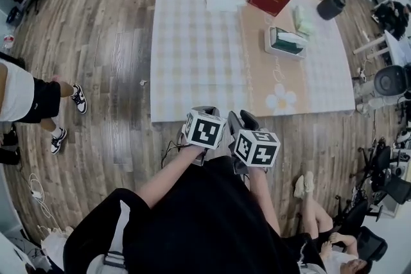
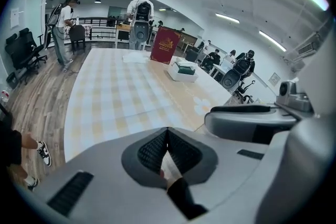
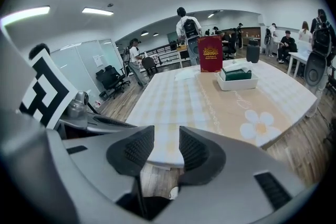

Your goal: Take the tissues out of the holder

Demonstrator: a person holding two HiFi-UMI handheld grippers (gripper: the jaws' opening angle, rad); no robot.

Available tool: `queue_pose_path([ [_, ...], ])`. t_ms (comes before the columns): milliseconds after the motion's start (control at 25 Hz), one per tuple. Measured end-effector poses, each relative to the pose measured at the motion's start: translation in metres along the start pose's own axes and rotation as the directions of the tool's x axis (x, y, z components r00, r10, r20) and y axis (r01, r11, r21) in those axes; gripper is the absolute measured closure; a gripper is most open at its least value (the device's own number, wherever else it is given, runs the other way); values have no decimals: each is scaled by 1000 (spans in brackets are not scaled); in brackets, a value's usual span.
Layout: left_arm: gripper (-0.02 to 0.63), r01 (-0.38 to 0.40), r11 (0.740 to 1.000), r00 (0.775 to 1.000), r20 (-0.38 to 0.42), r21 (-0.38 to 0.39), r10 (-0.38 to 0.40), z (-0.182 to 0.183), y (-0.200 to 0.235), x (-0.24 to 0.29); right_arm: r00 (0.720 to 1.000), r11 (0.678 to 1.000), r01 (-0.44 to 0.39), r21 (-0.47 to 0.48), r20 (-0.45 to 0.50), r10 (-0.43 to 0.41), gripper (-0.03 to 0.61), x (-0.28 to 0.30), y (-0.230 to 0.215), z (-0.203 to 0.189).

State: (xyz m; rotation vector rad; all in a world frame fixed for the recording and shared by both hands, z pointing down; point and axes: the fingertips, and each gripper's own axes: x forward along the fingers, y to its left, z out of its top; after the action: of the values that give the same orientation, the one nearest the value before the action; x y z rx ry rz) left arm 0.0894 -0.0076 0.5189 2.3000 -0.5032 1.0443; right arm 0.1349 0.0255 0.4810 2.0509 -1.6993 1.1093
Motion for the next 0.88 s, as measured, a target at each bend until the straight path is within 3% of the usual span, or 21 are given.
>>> queue_pose_path([
  [360,613,24,1000,998,-52,15,-23,12,-2,32,999,998,30,49,-29,-29,436,20,-30,4],
  [880,614,-44,998,998,-35,-47,43,85,3,82,996,997,-65,-28,-57,64,436,75,-79,74],
])
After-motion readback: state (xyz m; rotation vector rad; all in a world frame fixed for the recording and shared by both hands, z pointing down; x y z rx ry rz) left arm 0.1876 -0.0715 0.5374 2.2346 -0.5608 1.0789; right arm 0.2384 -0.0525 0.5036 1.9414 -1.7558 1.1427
